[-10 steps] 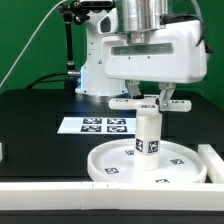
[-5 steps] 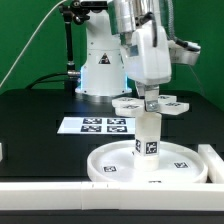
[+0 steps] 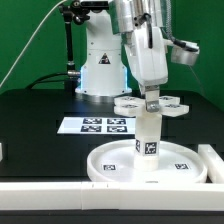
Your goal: Assemble round table
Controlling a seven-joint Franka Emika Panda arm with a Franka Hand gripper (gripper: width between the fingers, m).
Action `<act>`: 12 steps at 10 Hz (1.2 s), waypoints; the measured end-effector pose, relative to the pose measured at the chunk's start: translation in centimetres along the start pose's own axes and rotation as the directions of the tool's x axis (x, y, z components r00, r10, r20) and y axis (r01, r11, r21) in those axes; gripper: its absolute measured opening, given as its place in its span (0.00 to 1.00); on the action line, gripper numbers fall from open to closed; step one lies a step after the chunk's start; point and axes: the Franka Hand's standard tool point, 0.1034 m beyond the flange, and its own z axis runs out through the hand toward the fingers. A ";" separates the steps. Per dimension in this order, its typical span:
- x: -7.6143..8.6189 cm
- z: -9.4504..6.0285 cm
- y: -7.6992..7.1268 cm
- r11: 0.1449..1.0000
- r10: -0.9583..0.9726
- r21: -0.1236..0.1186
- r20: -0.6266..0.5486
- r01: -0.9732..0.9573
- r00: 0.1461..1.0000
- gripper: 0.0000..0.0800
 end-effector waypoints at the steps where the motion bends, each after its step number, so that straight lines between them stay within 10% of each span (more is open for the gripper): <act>1: -0.2 -0.5 -0.1 1.000 -0.009 0.001 0.006 0.009 1.000 0.79; 6: -0.5 -0.7 -0.1 0.995 -0.099 -0.004 0.013 0.099 0.995 0.81; 12: -1.9 -1.4 -0.9 0.763 -0.646 -0.007 0.035 0.647 0.762 0.81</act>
Offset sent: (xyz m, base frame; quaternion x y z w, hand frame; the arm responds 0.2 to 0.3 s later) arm 0.0000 0.0000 0.0000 0.0000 0.0000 -0.0650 0.9979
